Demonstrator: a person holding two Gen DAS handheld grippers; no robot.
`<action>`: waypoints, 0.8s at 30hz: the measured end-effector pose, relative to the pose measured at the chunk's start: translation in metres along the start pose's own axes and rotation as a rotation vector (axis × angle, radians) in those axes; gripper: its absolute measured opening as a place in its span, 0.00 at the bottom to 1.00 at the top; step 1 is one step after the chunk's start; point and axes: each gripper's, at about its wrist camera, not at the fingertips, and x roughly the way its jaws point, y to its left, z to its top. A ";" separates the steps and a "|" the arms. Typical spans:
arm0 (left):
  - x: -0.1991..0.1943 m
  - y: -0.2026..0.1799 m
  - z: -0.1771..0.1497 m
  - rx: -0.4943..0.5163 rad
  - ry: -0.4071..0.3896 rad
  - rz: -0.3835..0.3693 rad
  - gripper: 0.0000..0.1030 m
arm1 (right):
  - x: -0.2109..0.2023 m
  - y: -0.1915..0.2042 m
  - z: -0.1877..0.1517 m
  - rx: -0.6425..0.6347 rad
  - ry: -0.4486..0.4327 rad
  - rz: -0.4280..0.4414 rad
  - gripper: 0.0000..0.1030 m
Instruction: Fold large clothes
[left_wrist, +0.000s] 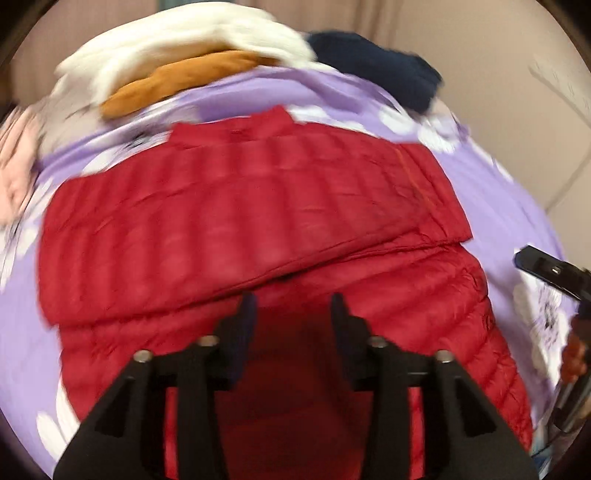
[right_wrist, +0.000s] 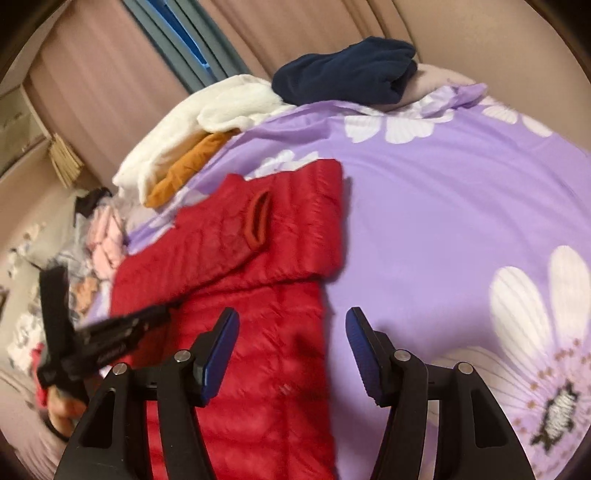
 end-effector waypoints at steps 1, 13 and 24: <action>-0.005 0.007 -0.003 -0.026 -0.009 0.005 0.43 | 0.006 0.002 0.003 0.002 0.003 0.018 0.58; -0.042 0.091 -0.039 -0.295 -0.038 0.102 0.46 | 0.108 0.018 0.042 0.127 0.113 0.100 0.46; -0.032 0.103 -0.033 -0.341 -0.024 0.110 0.48 | 0.085 0.028 0.015 -0.036 0.174 -0.035 0.15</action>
